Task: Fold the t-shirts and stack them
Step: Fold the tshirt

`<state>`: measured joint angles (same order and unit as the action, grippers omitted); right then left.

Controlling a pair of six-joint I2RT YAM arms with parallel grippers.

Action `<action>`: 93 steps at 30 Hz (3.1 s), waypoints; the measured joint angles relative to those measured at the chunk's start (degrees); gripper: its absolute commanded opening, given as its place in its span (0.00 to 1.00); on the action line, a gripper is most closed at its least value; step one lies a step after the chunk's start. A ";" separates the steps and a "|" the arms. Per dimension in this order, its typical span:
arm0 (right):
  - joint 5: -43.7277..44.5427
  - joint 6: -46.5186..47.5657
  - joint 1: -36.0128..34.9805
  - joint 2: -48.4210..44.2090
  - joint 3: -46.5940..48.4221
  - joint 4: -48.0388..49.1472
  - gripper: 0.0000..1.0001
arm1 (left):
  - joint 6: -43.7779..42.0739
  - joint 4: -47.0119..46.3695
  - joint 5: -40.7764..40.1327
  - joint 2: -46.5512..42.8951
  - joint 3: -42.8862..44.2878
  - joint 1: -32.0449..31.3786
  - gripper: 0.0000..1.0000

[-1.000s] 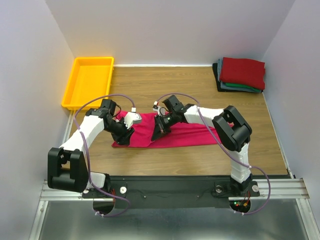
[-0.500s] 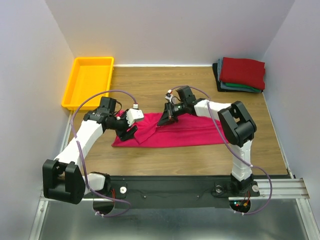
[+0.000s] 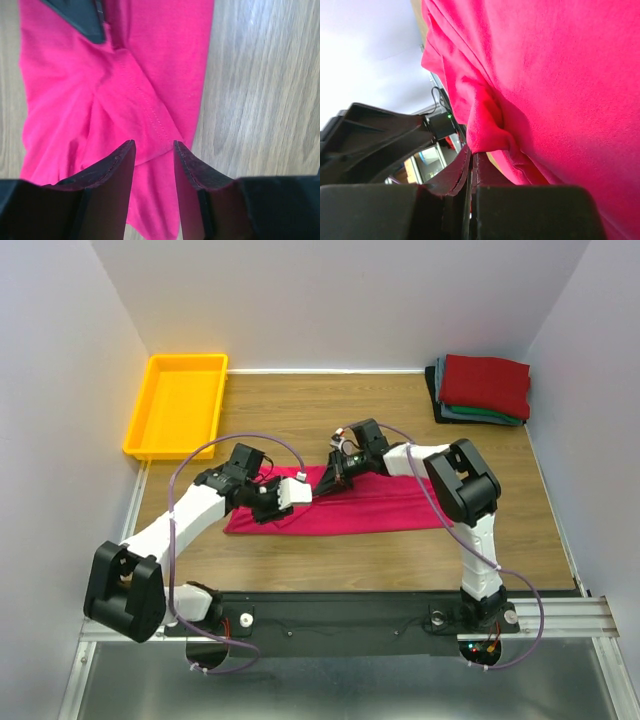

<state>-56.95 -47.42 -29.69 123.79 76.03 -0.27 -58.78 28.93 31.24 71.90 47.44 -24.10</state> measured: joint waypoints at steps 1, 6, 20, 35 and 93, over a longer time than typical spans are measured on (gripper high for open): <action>-0.09 -0.20 0.13 0.00 0.00 0.24 0.01 | -1.36 0.09 -0.35 0.44 -0.13 -0.31 0.52; -0.33 -0.46 0.42 0.00 0.00 0.81 0.01 | -6.40 0.79 -1.55 3.37 -0.20 -1.03 0.55; -0.61 -0.83 0.44 0.35 0.00 0.92 0.01 | -16.46 5.31 -3.04 12.83 1.97 -1.46 0.30; -1.62 -0.83 1.62 0.48 0.00 0.94 0.00 | -18.53 10.19 -2.51 14.51 9.88 -1.29 0.41; -4.31 19.45 9.09 -7.91 -0.72 -17.51 0.68 | -7.08 8.98 0.22 41.31 43.06 8.76 0.00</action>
<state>-61.25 -27.97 -20.60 115.87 75.31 -17.78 -65.87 37.91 31.46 113.21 90.50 -15.33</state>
